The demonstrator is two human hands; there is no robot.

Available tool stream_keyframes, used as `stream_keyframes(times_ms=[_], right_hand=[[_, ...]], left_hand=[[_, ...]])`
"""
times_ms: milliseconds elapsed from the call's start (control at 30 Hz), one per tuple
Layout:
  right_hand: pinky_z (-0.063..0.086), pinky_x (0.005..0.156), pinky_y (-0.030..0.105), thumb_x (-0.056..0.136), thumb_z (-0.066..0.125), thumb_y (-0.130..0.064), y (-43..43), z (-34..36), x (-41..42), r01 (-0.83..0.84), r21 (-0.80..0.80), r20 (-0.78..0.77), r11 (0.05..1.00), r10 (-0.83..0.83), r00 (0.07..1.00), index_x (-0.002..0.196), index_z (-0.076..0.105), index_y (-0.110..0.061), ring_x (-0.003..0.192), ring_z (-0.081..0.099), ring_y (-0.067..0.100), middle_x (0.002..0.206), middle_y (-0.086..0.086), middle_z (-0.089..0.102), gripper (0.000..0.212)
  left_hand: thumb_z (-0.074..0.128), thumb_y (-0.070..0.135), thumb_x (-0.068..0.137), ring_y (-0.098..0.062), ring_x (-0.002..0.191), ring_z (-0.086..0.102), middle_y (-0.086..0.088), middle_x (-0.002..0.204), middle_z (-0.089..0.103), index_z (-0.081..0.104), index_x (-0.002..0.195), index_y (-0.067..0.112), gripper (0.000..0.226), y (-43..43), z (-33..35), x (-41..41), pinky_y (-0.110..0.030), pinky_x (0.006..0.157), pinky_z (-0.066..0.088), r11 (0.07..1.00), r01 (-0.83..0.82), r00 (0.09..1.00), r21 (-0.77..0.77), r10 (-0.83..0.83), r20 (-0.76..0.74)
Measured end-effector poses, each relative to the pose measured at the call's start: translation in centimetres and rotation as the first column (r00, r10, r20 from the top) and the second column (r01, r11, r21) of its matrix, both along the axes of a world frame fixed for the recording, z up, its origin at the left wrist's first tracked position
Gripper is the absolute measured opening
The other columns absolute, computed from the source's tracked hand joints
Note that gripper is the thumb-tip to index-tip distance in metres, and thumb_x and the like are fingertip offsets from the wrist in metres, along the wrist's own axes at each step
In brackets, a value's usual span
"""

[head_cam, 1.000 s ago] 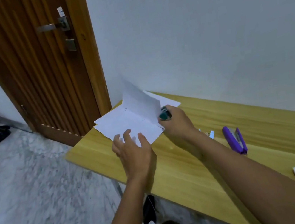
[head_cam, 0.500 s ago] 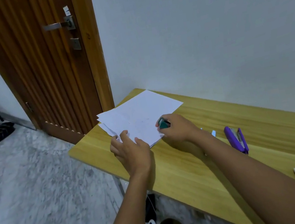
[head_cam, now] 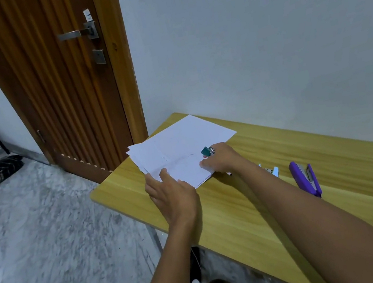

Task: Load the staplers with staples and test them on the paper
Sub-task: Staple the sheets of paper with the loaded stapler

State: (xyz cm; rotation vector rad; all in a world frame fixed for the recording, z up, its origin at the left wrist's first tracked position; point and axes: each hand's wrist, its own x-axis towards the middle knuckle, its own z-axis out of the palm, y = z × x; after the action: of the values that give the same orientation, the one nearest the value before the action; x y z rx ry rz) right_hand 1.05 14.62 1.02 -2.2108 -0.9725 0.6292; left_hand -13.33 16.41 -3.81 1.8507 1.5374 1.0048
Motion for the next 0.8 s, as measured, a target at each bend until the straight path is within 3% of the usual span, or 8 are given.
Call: stream_keyframes(times_ms=[100,233,433,567,633,700,767,800], right_hand=[[0.025,0.046,0.022,0.078,0.059,-0.016,-1.0,0.6,0.1,0.040,0.011,-0.180,0.999,-0.038,0.983,0.071,0.043,-0.018,0.052,0.034,0.015,0.064,0.000,0.041,0.017],[0.025,0.044,0.024,0.078,0.064,-0.024,-2.5,2.1,0.4,0.009,0.016,-0.227,1.000,-0.005,0.974,0.068,0.041,-0.015,0.044,0.034,0.015,0.057,0.002,0.041,0.027],[0.026,0.042,0.022,0.086,0.063,-0.030,-4.8,4.4,-0.5,0.102,0.257,-0.292,0.961,-0.024,0.956,0.087,0.054,-0.016,0.044,0.036,0.012,0.059,-0.001,0.041,0.017],[0.025,0.046,0.024,0.087,0.066,-0.036,-5.9,4.9,-1.5,0.233,0.341,-0.428,0.911,-0.070,0.901,0.091,0.058,-0.016,0.047,0.039,0.013,0.057,-0.001,0.042,0.021],[0.028,0.050,0.026,0.086,0.068,-0.036,-6.4,4.7,-2.2,0.300,0.369,-0.503,0.879,-0.082,0.860,0.088,0.059,-0.018,0.046,0.039,0.012,0.057,-0.002,0.045,0.020],[0.030,0.051,0.028,0.085,0.071,-0.036,-6.6,4.2,-2.9,0.351,0.397,-0.557,0.848,-0.081,0.826,0.090,0.061,-0.019,0.045,0.039,0.011,0.063,-0.002,0.050,0.020],[0.032,0.052,0.028,0.082,0.073,-0.036,-7.1,3.7,-3.7,0.370,0.403,-0.582,0.837,-0.078,0.810,0.091,0.062,-0.019,0.045,0.040,0.010,0.062,-0.004,0.050,0.022],[0.032,0.052,0.028,0.081,0.073,-0.037,-7.4,3.4,-4.1,0.360,0.401,-0.581,0.842,-0.070,0.811,0.091,0.062,-0.018,0.045,0.040,0.010,0.060,-0.004,0.049,0.024]], left_hand=[[0.059,0.014,0.090,-0.029,0.137,0.026,-0.013,0.151,0.026,0.048,0.130,0.013,0.041,0.1,0.0,0.0,-0.042,0.107,0.040,1.000,0.000,0.999,0.011,0.000,0.036],[0.060,0.021,0.090,-0.031,0.136,0.028,-0.015,0.150,0.030,0.049,0.131,0.012,0.043,0.3,-0.2,-0.1,-0.046,0.105,0.041,1.000,0.008,0.998,0.025,-0.010,0.067],[0.061,0.038,0.091,-0.034,0.133,0.029,-0.016,0.151,0.023,0.043,0.135,0.010,0.056,0.0,0.8,-0.4,-0.051,0.099,0.045,0.999,-0.028,0.975,0.042,0.018,0.220],[0.062,0.046,0.089,-0.031,0.124,0.033,-0.014,0.142,0.030,0.044,0.125,0.008,0.055,-1.7,1.8,-0.3,-0.046,0.088,0.046,0.990,-0.088,0.941,0.110,0.047,0.334],[0.059,0.051,0.089,-0.030,0.116,0.037,-0.013,0.130,0.036,0.043,0.116,0.008,0.054,-3.2,2.4,-0.1,-0.041,0.084,0.041,0.993,-0.105,0.893,0.048,0.073,0.443],[0.052,0.063,0.088,-0.028,0.107,0.049,-0.009,0.116,0.048,0.046,0.106,0.012,0.055,-4.1,3.2,0.2,-0.041,0.084,0.046,0.990,0.059,0.788,-0.132,0.035,0.615],[0.052,0.063,0.090,-0.026,0.099,0.063,-0.007,0.106,0.066,0.059,0.101,0.014,0.051,-4.4,4.7,0.5,-0.044,0.086,0.053,0.880,0.364,0.617,-0.305,0.018,0.787],[0.055,0.057,0.091,-0.027,0.098,0.067,-0.007,0.103,0.071,0.064,0.102,0.013,0.046,-4.3,5.5,0.4,-0.045,0.087,0.055,0.830,0.439,0.593,-0.344,0.020,0.805]])
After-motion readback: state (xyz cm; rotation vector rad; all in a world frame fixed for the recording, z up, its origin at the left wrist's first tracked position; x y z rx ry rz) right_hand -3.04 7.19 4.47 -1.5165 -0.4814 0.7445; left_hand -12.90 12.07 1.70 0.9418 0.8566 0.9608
